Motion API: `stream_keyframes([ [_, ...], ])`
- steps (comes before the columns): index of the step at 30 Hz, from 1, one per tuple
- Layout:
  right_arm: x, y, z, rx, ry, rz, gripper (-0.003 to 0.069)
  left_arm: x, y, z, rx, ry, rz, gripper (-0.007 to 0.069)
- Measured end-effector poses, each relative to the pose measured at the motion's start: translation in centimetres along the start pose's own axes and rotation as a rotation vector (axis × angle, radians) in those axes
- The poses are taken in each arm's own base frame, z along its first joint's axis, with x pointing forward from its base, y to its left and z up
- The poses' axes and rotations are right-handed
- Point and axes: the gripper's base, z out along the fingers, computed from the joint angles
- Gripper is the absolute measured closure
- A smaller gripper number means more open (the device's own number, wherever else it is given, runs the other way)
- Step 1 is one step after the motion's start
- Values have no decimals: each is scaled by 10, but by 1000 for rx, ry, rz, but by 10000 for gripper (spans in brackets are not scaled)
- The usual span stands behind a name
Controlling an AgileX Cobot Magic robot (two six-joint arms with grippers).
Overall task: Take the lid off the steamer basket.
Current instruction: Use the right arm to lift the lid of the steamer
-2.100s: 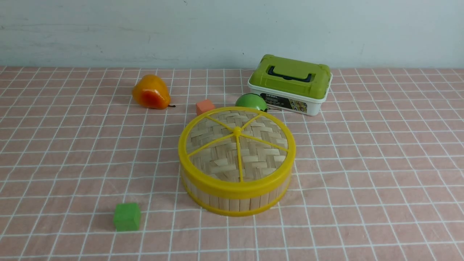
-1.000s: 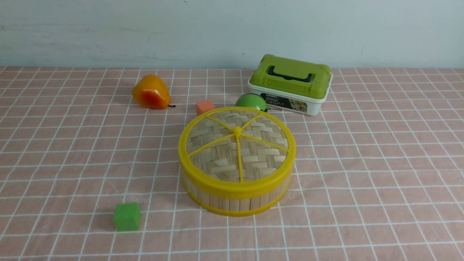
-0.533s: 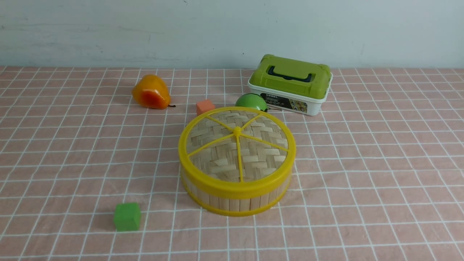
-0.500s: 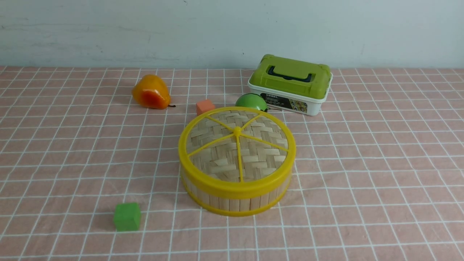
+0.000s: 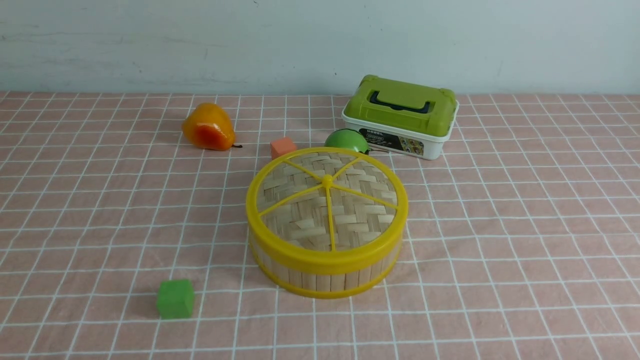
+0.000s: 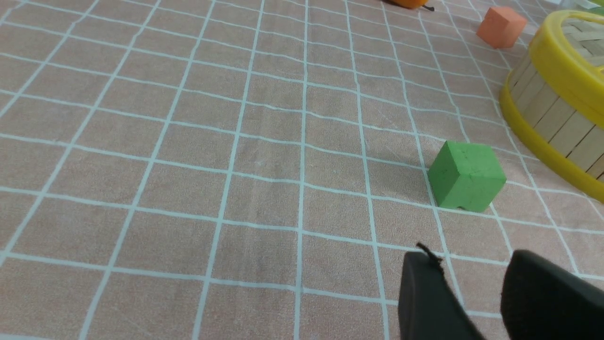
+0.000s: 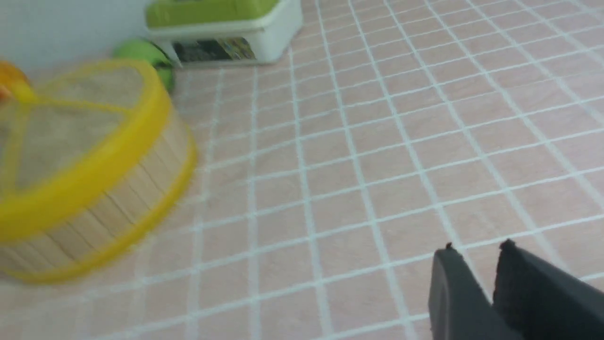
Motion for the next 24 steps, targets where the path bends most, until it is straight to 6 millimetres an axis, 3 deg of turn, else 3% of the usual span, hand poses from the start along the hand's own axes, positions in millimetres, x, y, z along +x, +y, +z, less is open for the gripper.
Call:
stream_keyframes([
  [4, -3, 10, -1, -117, -4, 452, 540, 0, 0, 0, 0, 0, 0, 385],
  [7, -5, 12, -1, -146, -21, 550, 540, 0, 0, 0, 0, 0, 0, 385],
  [17, -7, 12, -1, -152, -46, 438, 531, 0, 0, 0, 0, 0, -1, 385],
  [21, -3, 16, -2, -169, 8, 298, 530, 0, 0, 0, 0, 0, -1, 385],
  [24, -21, 35, -11, -212, 48, 53, 573, 0, 0, 0, 0, 0, -1, 385],
])
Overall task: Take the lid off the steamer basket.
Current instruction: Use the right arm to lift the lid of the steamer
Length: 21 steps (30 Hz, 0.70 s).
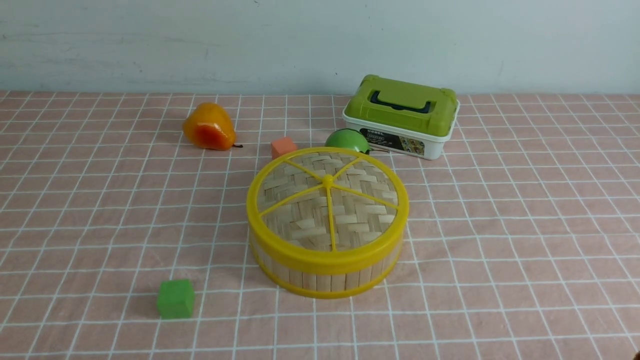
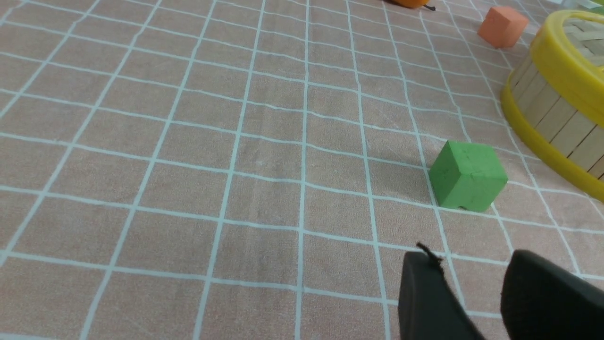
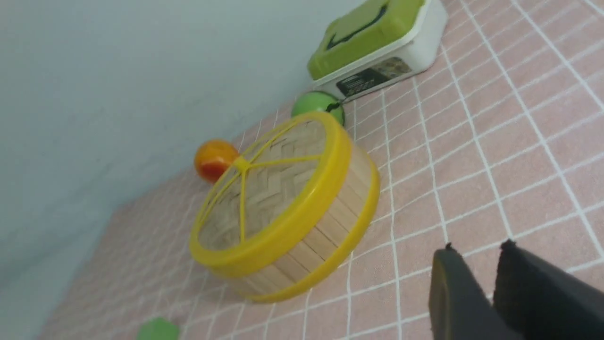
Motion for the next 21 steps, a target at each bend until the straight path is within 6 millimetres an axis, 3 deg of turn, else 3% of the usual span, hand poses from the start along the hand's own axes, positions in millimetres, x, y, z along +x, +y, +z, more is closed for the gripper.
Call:
stream_keyframes([
  [2, -16, 13, -2, 0, 10, -85, 606, 0, 0, 0, 0, 0, 0, 385],
  [3, -37, 26, 0, 28, 71, -185, 655, 0, 0, 0, 0, 0, 1, 385],
  [6, -68, 44, 5, 59, 149, -304, 676, 0, 0, 0, 0, 0, 0, 385],
  [9, -112, 65, 27, 102, 340, -426, 678, 0, 0, 0, 0, 0, 0, 385],
  [12, -137, 76, 48, 95, 495, -474, 677, 0, 0, 0, 0, 0, 1, 385],
  [14, -144, 78, 56, 85, 530, -483, 676, 0, 0, 0, 0, 0, 1, 385],
  [17, -161, 86, 84, 38, 645, -517, 666, 0, 0, 0, 0, 0, 1, 385],
  [21, -166, 96, 114, -17, 726, -579, 660, 0, 0, 0, 0, 0, 1, 385],
])
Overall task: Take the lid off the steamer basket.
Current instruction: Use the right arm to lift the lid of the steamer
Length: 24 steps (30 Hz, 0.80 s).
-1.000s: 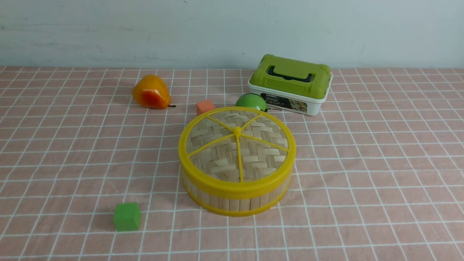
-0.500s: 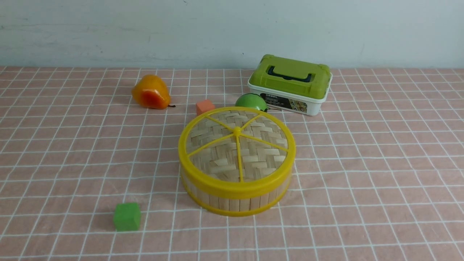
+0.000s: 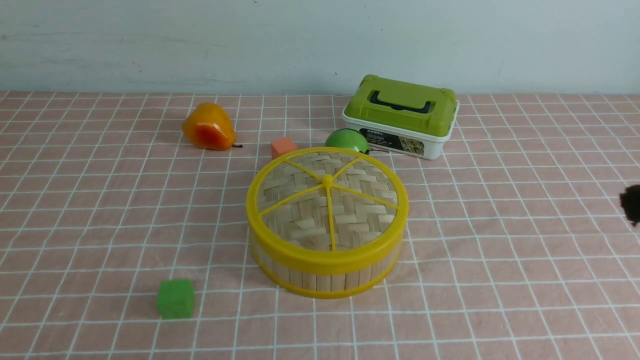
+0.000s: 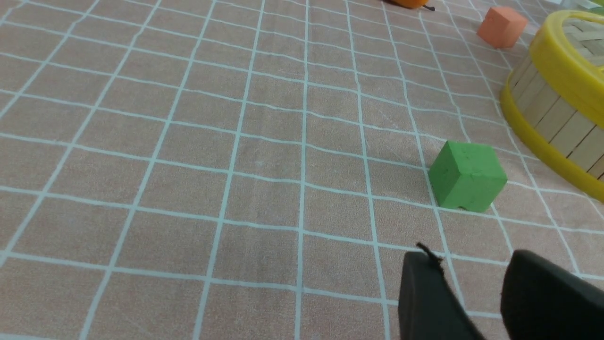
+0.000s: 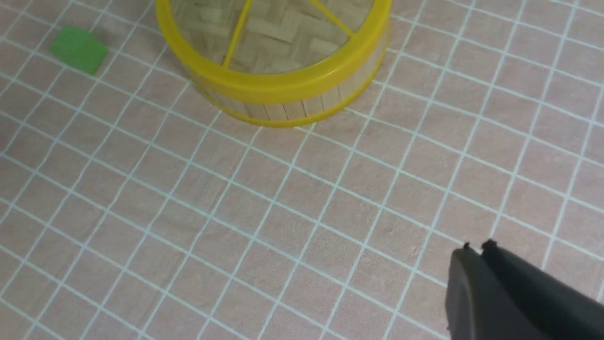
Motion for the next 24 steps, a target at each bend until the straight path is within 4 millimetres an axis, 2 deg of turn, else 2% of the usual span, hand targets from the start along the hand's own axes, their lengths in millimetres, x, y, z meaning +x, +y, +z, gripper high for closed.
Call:
stream_keyframes([
  [3, -17, 1, 18, -14, 50, -41, 659, 0, 0, 0, 0, 0, -1, 385],
  [7, -46, 13, 48, -12, 129, -111, 659, 0, 0, 0, 0, 0, 0, 385],
  [8, -47, 13, 49, -12, 133, -110, 659, 0, 0, 0, 0, 0, 0, 385],
  [13, -81, 30, 78, 20, 152, -174, 657, 0, 0, 0, 0, 0, 0, 385],
  [17, -102, 35, 98, 22, 144, -163, 648, 0, 0, 0, 0, 0, -1, 385],
  [22, -123, 37, 124, -12, 157, -146, 624, 0, 0, 0, 0, 0, -1, 385],
  [24, -127, 38, 129, -23, 161, -143, 617, 0, 0, 0, 0, 0, -1, 385],
])
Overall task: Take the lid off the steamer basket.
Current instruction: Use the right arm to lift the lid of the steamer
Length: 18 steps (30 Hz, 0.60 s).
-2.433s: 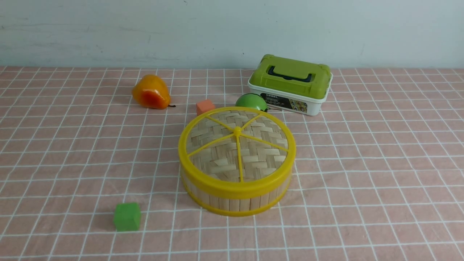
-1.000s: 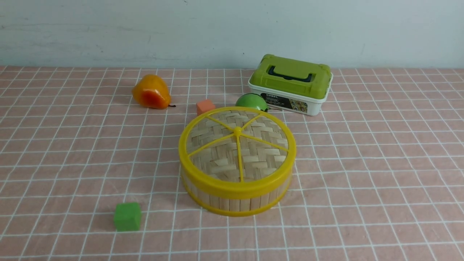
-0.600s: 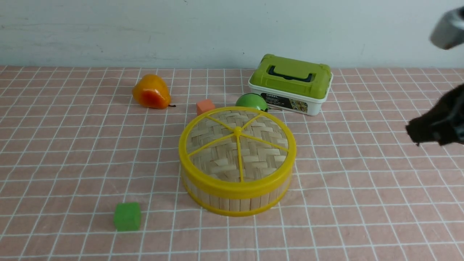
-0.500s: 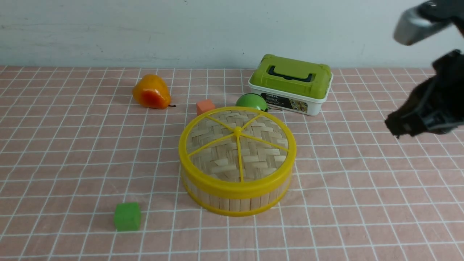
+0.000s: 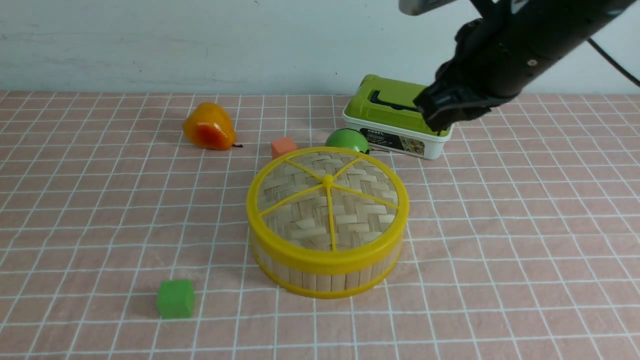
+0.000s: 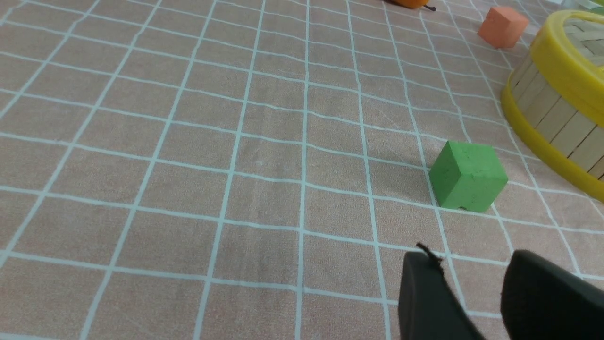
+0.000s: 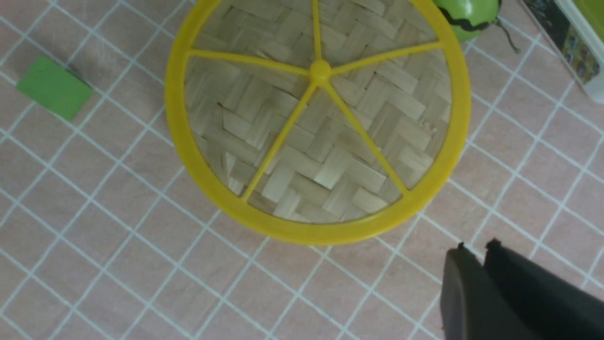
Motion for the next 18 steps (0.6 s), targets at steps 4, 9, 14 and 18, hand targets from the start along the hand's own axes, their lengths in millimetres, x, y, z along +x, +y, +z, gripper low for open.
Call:
stream_keyframes([
  [4, -18, -2, 25, -47, 31, 20, 585, 0, 0, 0, 0, 0, 1, 385],
  [9, -31, 7, 56, -81, 60, 1, 538, 0, 0, 0, 0, 0, 1, 385],
  [14, -41, 27, 91, -68, 90, -41, 440, 0, 0, 0, 0, 0, 1, 385],
  [18, -44, 27, 114, -35, 109, -18, 341, 0, 0, 0, 0, 0, 0, 385],
])
